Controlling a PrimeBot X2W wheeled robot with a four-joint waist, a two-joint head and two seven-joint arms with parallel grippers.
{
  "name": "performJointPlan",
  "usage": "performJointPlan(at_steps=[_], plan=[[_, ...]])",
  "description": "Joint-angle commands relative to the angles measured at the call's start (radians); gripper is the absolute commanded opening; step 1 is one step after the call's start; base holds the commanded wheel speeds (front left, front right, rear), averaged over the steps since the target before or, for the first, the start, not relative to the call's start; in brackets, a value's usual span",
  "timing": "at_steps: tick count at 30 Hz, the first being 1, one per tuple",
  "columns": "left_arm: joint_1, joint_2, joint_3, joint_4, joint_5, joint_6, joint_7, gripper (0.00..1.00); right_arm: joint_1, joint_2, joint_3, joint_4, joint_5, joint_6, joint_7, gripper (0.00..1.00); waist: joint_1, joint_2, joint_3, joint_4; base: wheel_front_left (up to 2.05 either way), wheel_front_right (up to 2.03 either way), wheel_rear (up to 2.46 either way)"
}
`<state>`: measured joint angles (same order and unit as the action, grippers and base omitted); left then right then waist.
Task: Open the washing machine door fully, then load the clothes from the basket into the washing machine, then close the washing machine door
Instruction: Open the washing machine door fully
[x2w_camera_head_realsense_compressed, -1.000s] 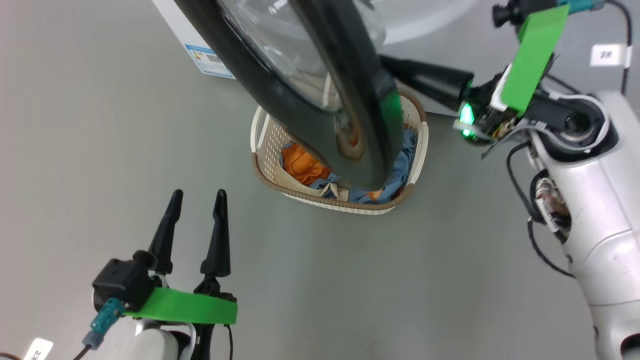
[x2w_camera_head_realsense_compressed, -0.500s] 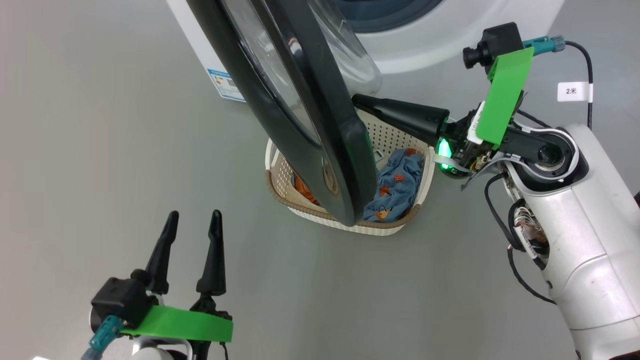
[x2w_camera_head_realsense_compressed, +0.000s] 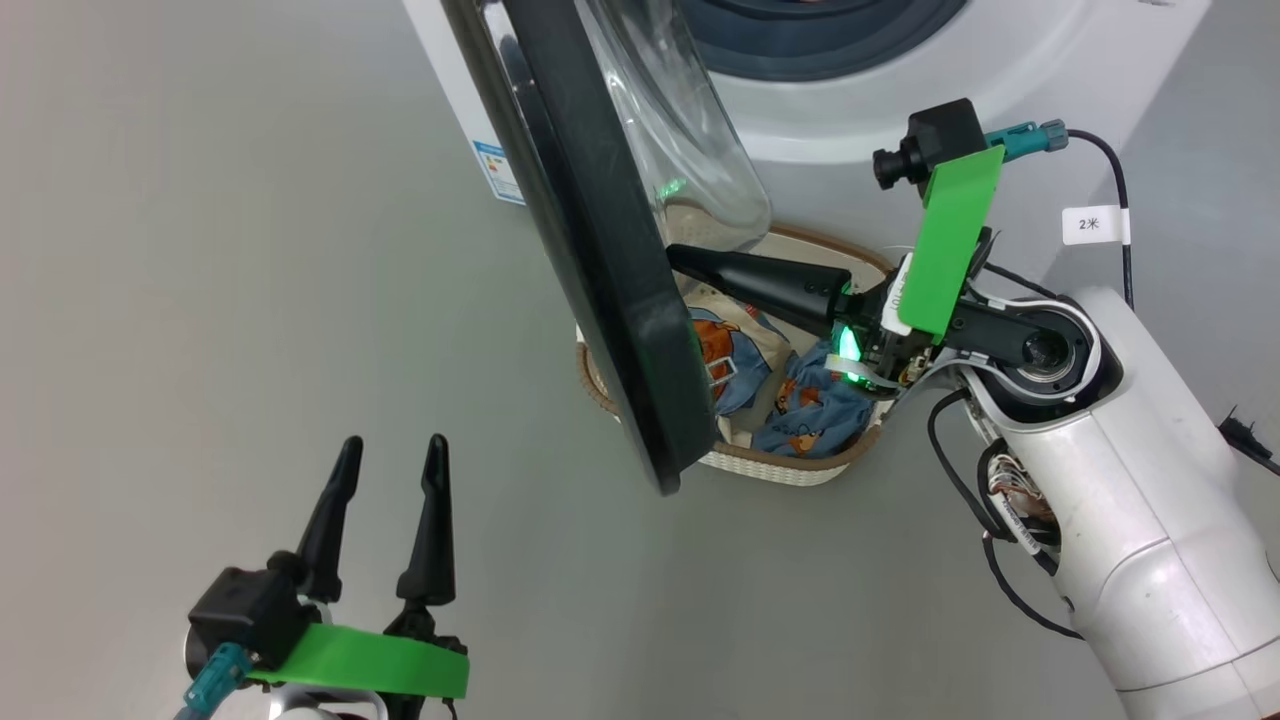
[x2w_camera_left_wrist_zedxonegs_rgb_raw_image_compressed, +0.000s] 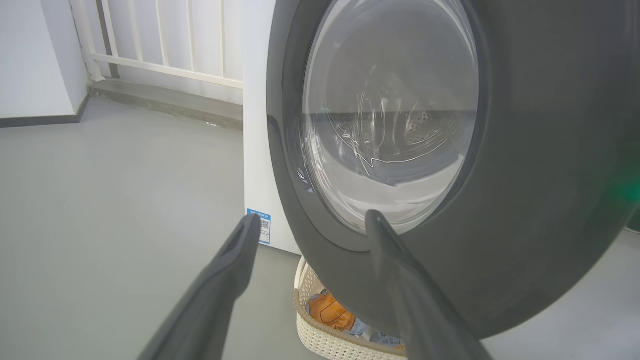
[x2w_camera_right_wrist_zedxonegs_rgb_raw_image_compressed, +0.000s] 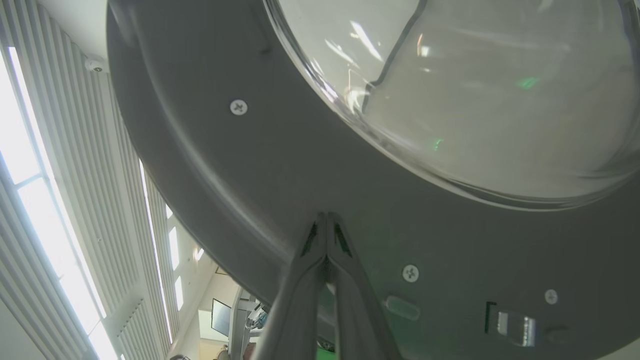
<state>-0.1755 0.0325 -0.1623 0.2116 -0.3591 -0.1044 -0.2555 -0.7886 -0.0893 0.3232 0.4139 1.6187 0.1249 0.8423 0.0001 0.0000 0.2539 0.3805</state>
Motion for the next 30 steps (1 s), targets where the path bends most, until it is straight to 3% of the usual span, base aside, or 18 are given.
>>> performJointPlan(at_steps=[1, 17, 30], plan=[[0.008, 0.018, 0.029, -0.025, -0.001, 0.004, -0.006, 1.00, 0.018, 0.038, 0.026, -0.031, 0.007, 0.006, -0.006, 0.00, 0.0000, 0.0000, -0.002, 0.012, 0.00, 0.00, 0.00], [0.007, 0.018, 0.024, -0.019, 0.004, 0.008, -0.006, 1.00, 0.028, 0.039, 0.092, -0.042, 0.075, 0.006, -0.078, 0.00, 0.0000, 0.0000, -0.027, 0.030, 0.00, 0.00, 0.00], [0.004, 0.018, 0.056, 0.003, 0.029, -0.001, -0.006, 1.00, 0.085, 0.035, 0.020, -0.056, 0.031, 0.006, -0.116, 0.00, 0.0000, 0.0000, -0.062, -0.026, 0.00, 0.00, 0.00]])
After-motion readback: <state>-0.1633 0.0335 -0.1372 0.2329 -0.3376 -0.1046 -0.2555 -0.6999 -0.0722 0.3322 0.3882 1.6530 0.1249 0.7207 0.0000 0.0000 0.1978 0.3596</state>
